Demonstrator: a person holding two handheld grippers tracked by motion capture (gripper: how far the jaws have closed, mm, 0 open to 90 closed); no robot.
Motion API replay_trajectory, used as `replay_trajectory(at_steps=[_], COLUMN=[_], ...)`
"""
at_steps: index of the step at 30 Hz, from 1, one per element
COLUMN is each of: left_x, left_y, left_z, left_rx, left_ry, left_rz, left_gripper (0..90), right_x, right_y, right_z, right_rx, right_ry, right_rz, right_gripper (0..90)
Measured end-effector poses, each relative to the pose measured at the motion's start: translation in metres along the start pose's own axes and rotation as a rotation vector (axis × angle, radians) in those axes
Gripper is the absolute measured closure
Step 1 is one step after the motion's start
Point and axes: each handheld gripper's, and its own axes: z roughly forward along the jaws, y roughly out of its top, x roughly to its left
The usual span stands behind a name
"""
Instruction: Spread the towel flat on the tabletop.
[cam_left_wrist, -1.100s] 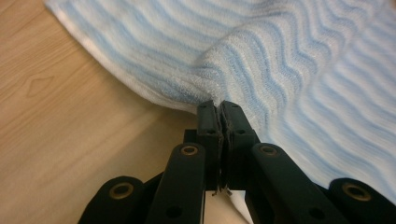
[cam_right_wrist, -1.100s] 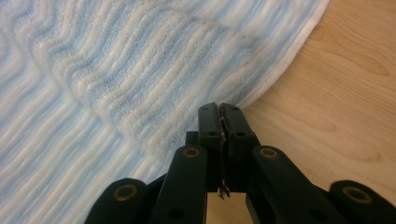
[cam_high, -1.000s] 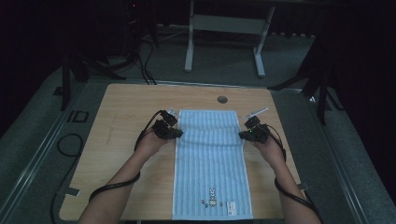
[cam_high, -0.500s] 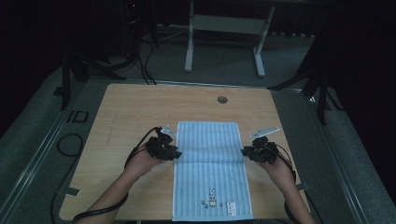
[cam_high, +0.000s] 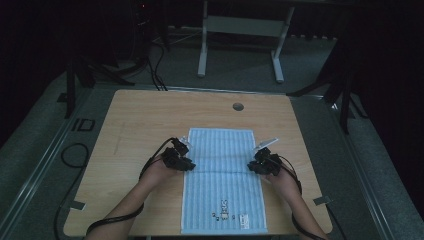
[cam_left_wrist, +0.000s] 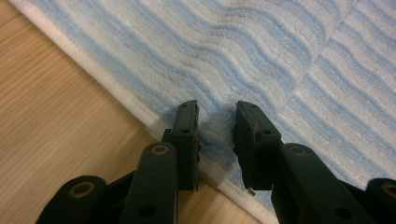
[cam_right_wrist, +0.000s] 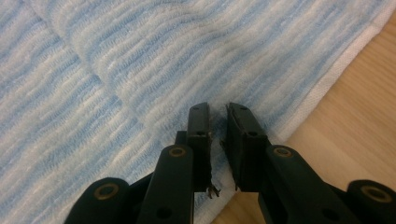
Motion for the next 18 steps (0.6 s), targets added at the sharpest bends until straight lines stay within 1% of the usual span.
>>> replay_trajectory(at_steps=[3, 5, 7, 10, 12, 13, 15, 18], left_x=[0.006, 0.007, 0.010, 0.012, 0.012, 0.012, 0.011, 0.012], left_y=[-0.005, -0.006, -0.013, -0.020, -0.024, -0.025, -0.024, -0.021], left_z=[-0.004, -0.005, -0.010, -0.014, -0.016, -0.017, -0.020, -0.026], left_rx=[-0.001, -0.002, -0.002, -0.011, -0.008, -0.002, 0.010, -0.004], left_ry=[0.013, 0.014, 0.023, 0.018, 0.009, 0.000, 0.007, 0.013], left_rz=[-0.011, -0.017, -0.028, -0.032, -0.032, -0.037, -0.024, -0.014], left_gripper=[69.3, 69.3, 69.3, 69.2, 69.2, 69.2, 69.2, 64.5], right_x=[0.005, 0.010, 0.014, 0.020, 0.023, 0.024, 0.026, 0.023], right_y=[0.006, 0.010, 0.014, 0.016, 0.018, 0.018, 0.020, 0.026], right_z=[0.004, 0.006, 0.008, 0.010, 0.010, 0.010, 0.007, -0.002], right_rx=[0.003, 0.008, 0.010, 0.012, 0.014, 0.015, 0.016, 0.004], right_ry=[-0.005, -0.007, -0.001, 0.020, 0.029, 0.031, 0.038, 0.041], right_rz=[-0.017, -0.033, -0.041, -0.043, -0.054, -0.055, -0.064, -0.061], right_gripper=[79.2, 79.2, 79.1, 78.7, 78.2, 77.6, 76.5, 74.1])
